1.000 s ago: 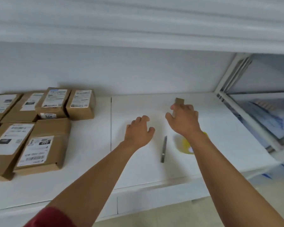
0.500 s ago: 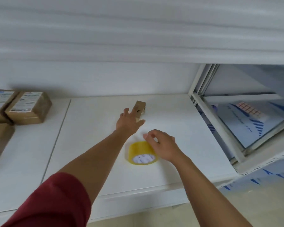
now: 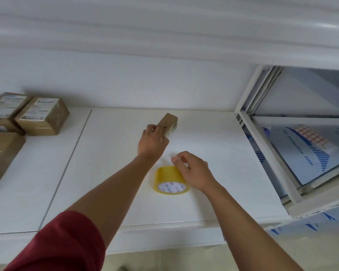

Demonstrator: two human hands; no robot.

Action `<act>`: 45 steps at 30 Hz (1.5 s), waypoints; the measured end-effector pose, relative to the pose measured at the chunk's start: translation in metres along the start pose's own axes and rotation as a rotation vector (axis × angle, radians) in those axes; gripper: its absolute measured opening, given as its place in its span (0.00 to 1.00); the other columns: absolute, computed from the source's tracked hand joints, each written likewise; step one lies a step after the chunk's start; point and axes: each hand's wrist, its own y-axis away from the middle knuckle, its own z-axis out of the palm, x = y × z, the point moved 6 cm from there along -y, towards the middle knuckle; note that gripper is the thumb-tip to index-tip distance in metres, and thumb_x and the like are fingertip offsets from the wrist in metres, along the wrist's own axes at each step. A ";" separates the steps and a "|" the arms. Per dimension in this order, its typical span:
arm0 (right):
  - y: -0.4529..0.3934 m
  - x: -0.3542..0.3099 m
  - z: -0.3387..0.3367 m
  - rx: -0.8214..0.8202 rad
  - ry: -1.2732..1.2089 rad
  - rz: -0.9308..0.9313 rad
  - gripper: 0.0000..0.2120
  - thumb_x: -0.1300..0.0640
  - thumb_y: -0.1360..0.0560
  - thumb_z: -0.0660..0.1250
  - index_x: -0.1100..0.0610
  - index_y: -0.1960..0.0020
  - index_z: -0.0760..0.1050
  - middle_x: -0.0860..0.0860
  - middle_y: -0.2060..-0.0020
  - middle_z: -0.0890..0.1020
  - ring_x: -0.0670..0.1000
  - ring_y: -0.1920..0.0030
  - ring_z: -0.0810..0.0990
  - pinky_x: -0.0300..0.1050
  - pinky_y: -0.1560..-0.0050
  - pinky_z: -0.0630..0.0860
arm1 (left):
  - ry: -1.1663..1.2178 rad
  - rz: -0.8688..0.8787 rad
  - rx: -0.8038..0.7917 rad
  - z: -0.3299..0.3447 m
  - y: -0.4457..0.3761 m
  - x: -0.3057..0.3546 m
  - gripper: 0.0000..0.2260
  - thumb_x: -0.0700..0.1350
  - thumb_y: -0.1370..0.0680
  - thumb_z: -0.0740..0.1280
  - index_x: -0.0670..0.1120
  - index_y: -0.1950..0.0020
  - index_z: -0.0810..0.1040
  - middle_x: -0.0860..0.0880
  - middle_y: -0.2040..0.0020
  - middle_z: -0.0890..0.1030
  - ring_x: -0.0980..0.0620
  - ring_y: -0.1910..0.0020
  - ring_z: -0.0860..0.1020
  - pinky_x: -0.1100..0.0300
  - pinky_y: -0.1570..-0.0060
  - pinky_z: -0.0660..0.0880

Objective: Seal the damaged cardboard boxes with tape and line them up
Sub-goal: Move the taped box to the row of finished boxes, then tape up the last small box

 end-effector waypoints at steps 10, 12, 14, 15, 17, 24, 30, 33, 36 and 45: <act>-0.019 -0.015 0.035 -0.290 0.144 0.004 0.23 0.30 0.28 0.59 0.43 0.41 0.74 0.46 0.49 0.80 0.47 0.51 0.79 0.47 0.47 0.72 | -0.220 -0.096 0.193 -0.088 0.108 -0.083 0.20 0.46 0.25 0.69 0.46 0.33 0.77 0.41 0.38 0.76 0.38 0.45 0.77 0.47 0.55 0.78; -0.021 -0.015 0.036 -0.287 0.091 0.006 0.21 0.31 0.28 0.61 0.42 0.44 0.75 0.46 0.52 0.80 0.44 0.55 0.78 0.46 0.53 0.71 | -0.255 -0.147 0.180 -0.095 0.130 -0.101 0.20 0.46 0.25 0.69 0.47 0.33 0.77 0.42 0.39 0.76 0.39 0.46 0.77 0.49 0.56 0.78; -0.022 -0.017 0.036 -0.270 0.062 -0.001 0.18 0.32 0.28 0.62 0.42 0.46 0.76 0.45 0.52 0.78 0.47 0.52 0.78 0.46 0.53 0.70 | -0.261 -0.206 0.159 -0.098 0.146 -0.115 0.20 0.48 0.24 0.68 0.48 0.32 0.76 0.42 0.38 0.75 0.40 0.45 0.77 0.49 0.55 0.77; -0.022 -0.018 0.036 -0.260 0.057 -0.009 0.17 0.33 0.28 0.63 0.42 0.47 0.77 0.45 0.52 0.78 0.48 0.51 0.78 0.46 0.54 0.70 | -0.246 -0.229 0.158 -0.099 0.150 -0.119 0.20 0.48 0.24 0.68 0.48 0.32 0.76 0.43 0.38 0.74 0.40 0.46 0.77 0.49 0.55 0.77; -0.021 -0.020 0.035 -0.242 0.053 -0.018 0.13 0.36 0.27 0.63 0.42 0.49 0.77 0.42 0.55 0.77 0.46 0.53 0.77 0.45 0.56 0.69 | -0.197 -0.235 0.167 -0.099 0.156 -0.120 0.21 0.48 0.25 0.69 0.49 0.32 0.75 0.44 0.39 0.74 0.40 0.46 0.77 0.50 0.57 0.77; -0.018 -0.029 0.030 -0.151 0.040 -0.016 0.08 0.47 0.25 0.62 0.45 0.55 0.79 0.43 0.58 0.82 0.44 0.55 0.79 0.44 0.55 0.76 | -0.302 -0.241 0.157 -0.104 0.150 -0.101 0.29 0.56 0.27 0.65 0.46 0.29 0.65 0.42 0.31 0.68 0.39 0.36 0.70 0.44 0.39 0.70; -0.010 -0.024 0.021 -0.060 -0.087 0.020 0.06 0.49 0.26 0.64 0.48 0.58 0.79 0.44 0.60 0.83 0.45 0.56 0.80 0.41 0.56 0.74 | 0.148 0.106 -0.091 -0.060 0.139 -0.037 0.20 0.37 0.25 0.63 0.43 0.33 0.74 0.45 0.39 0.78 0.45 0.43 0.78 0.49 0.44 0.77; -0.007 -0.020 0.018 -0.027 -0.128 0.018 0.05 0.51 0.26 0.65 0.48 0.58 0.79 0.45 0.57 0.83 0.46 0.55 0.81 0.42 0.54 0.75 | 0.142 0.120 -0.393 -0.014 0.139 -0.030 0.27 0.33 0.25 0.61 0.40 0.24 0.64 0.43 0.32 0.75 0.43 0.34 0.73 0.50 0.25 0.58; -0.006 -0.014 0.016 -0.004 -0.174 0.023 0.04 0.53 0.25 0.67 0.50 0.57 0.80 0.46 0.56 0.84 0.48 0.54 0.81 0.45 0.50 0.76 | -0.022 0.121 -0.509 0.010 0.129 -0.031 0.31 0.37 0.23 0.58 0.46 0.20 0.55 0.43 0.38 0.80 0.43 0.36 0.75 0.50 0.23 0.45; -0.003 -0.012 0.013 0.020 -0.289 -0.017 0.03 0.56 0.26 0.68 0.51 0.56 0.81 0.53 0.64 0.81 0.45 0.66 0.74 0.37 0.61 0.72 | 0.014 -0.059 -0.651 0.030 0.110 -0.037 0.10 0.38 0.22 0.54 0.51 0.50 0.72 0.44 0.43 0.79 0.43 0.34 0.72 0.52 0.24 0.42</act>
